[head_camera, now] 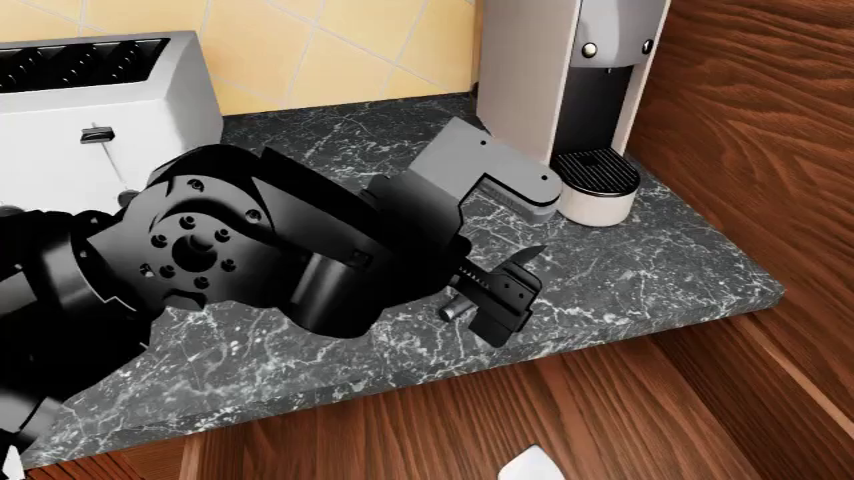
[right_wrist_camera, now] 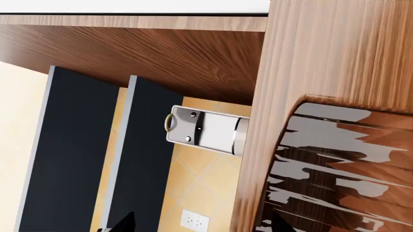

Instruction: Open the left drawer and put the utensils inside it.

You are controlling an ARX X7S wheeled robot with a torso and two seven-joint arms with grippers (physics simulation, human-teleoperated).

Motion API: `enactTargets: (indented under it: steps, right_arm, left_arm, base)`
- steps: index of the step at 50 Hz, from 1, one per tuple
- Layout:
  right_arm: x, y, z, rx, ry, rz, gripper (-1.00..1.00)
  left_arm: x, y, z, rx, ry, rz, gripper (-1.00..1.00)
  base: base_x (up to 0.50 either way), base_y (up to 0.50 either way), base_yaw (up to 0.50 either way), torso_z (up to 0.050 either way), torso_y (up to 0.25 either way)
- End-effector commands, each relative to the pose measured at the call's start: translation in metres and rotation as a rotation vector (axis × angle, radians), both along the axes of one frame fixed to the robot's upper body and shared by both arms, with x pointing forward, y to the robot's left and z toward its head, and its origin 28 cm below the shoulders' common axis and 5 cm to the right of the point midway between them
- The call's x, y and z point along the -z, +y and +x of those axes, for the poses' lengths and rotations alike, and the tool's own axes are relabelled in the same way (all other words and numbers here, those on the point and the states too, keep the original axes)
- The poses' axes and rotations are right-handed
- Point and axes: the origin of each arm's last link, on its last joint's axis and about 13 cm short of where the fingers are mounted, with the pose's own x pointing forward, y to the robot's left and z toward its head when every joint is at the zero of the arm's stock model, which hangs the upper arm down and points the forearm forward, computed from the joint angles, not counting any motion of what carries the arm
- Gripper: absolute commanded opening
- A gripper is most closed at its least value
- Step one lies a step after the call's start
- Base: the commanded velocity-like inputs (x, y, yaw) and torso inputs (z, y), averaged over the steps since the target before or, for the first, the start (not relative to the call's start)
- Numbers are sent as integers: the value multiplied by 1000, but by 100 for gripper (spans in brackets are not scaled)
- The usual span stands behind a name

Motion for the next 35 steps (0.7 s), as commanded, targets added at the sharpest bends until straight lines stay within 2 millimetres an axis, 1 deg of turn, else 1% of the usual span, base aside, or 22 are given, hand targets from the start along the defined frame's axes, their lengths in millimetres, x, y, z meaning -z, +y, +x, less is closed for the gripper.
enactTargets:
  steps: [1,5,13,20,28,31,35]
  right_arm:
    - [1,0,0,2,2,-1,100]
    - [2,0,2,1,6,1,100]
    - [2,0,0,2,3,1,100]
    - [1,0,0,3,1,1,100]
    - [3,0,1,0,3,2,100]
    - [3,0,1,2,4,2,100]
    - [4,0,1,2,4,5,100]
  left_arm:
    - [17,-4,-3,0,12,11,100]
    - [17,-5,1,-2,11,10,100]
    - [19,0,20,-26,-2,-6,100]
    - [27,3,31,-48,8,-12,100]
    - [40,2,35,-39,39,-6,100]
    - [41,2,36,-36,44,-9,100]
    - [49,2,38,-30,61,-13,100]
  base:
    - [0,0,0,0,0]
    - [0,0,0,0,0]
    - [0,0,0,0,0]
    - [0,0,0,0,0]
    - [0,0,0,0,0]
    - [0,0,0,0,0]
    - [0,0,0,0,0]
